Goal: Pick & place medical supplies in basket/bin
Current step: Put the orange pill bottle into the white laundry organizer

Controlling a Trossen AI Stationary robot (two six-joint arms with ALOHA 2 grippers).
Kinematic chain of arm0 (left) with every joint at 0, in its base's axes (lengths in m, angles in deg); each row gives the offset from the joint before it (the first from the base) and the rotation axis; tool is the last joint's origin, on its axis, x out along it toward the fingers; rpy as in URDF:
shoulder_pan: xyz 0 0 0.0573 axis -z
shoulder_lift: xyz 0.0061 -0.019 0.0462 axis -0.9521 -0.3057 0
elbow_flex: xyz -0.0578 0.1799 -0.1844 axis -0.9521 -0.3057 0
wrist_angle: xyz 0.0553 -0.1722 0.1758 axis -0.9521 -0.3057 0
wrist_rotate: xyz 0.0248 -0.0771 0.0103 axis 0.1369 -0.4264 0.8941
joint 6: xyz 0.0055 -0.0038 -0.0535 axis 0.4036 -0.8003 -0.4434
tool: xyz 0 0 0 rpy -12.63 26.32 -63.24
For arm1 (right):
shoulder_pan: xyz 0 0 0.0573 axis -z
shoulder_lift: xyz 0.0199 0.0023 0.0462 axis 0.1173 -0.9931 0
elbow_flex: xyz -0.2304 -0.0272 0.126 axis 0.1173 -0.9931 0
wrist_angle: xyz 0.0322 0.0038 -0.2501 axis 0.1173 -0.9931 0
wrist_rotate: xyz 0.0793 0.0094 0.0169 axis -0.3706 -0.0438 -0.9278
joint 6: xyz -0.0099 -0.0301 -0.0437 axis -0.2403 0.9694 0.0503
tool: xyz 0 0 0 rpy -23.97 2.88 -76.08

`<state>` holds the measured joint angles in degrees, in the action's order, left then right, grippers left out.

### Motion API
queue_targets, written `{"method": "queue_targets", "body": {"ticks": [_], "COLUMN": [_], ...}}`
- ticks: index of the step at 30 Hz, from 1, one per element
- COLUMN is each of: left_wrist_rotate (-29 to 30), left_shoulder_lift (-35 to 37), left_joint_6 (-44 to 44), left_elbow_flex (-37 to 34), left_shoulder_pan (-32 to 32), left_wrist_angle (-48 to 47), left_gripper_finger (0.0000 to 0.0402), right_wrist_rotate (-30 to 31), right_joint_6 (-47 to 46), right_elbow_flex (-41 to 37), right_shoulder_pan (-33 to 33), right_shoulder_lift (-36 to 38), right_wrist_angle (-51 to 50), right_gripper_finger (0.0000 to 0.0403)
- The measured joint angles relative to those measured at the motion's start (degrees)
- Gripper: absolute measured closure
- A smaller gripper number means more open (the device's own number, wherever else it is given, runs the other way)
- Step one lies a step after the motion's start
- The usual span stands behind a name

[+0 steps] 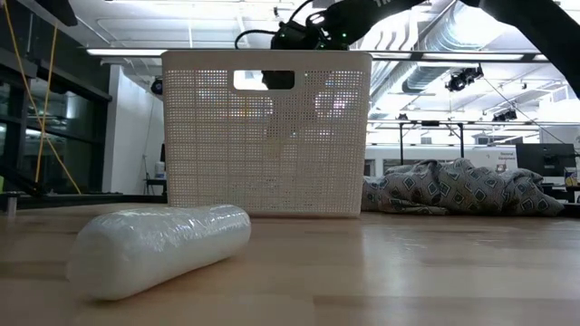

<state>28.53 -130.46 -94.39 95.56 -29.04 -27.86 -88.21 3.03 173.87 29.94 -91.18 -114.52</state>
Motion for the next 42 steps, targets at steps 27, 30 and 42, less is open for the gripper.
{"method": "queue_targets", "body": {"ticks": [27, 30, 42], "left_wrist_rotate": [-0.2, -0.2, -0.2], "left_shoulder_lift": [0.0, 0.0, 0.0], "left_joint_6": [1.9, 1.9, 1.9], "left_elbow_flex": [0.0, 0.0, 0.0], "left_shoulder_pan": [0.0, 0.0, 0.0], "left_wrist_angle": [1.0, 1.0, 1.2], "left_gripper_finger": [0.0082, 0.0082, 0.0082], "right_wrist_rotate": [1.7, 1.7, 6.7], "right_joint_6": [1.2, 1.2, 4.2], "right_elbow_flex": [0.0, 0.0, 0.0], "right_shoulder_pan": [-0.5, -0.5, -1.6], "right_shoulder_lift": [0.0, 0.0, 0.0], "right_wrist_angle": [-3.4, -4.2, -5.2], "right_gripper_finger": [0.0178, 0.0177, 0.0103]}}
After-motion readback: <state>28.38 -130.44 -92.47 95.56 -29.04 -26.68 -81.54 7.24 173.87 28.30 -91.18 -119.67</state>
